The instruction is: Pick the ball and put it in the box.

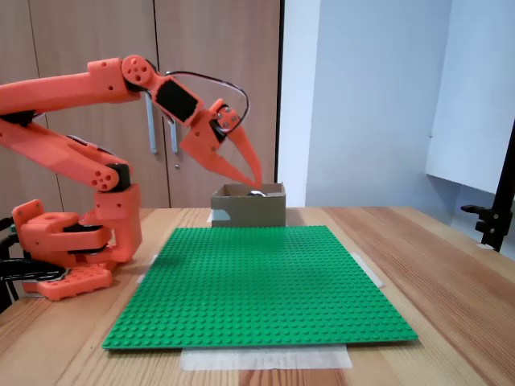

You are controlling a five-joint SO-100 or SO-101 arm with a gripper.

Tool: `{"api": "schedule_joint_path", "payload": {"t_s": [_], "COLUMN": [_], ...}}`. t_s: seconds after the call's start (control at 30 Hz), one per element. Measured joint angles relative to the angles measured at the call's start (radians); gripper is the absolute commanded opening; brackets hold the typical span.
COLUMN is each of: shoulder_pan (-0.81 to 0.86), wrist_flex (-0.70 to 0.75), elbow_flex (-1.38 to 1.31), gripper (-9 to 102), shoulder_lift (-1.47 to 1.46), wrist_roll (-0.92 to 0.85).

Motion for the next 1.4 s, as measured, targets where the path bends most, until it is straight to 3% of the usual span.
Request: {"api": "schedule_joint_path", "payload": {"t_s": [0.7,1.1,1.4], "shoulder_pan": [0.026,0.025,0.049], "wrist_flex": [0.005,0.104,0.077], "elbow_flex": [0.193,0.319,0.371], "gripper": [-1,-1,-1], "shoulder_lift": [0.183,0.380,0.399], "wrist_roll": [-0.018,-0.015,-0.017]}}
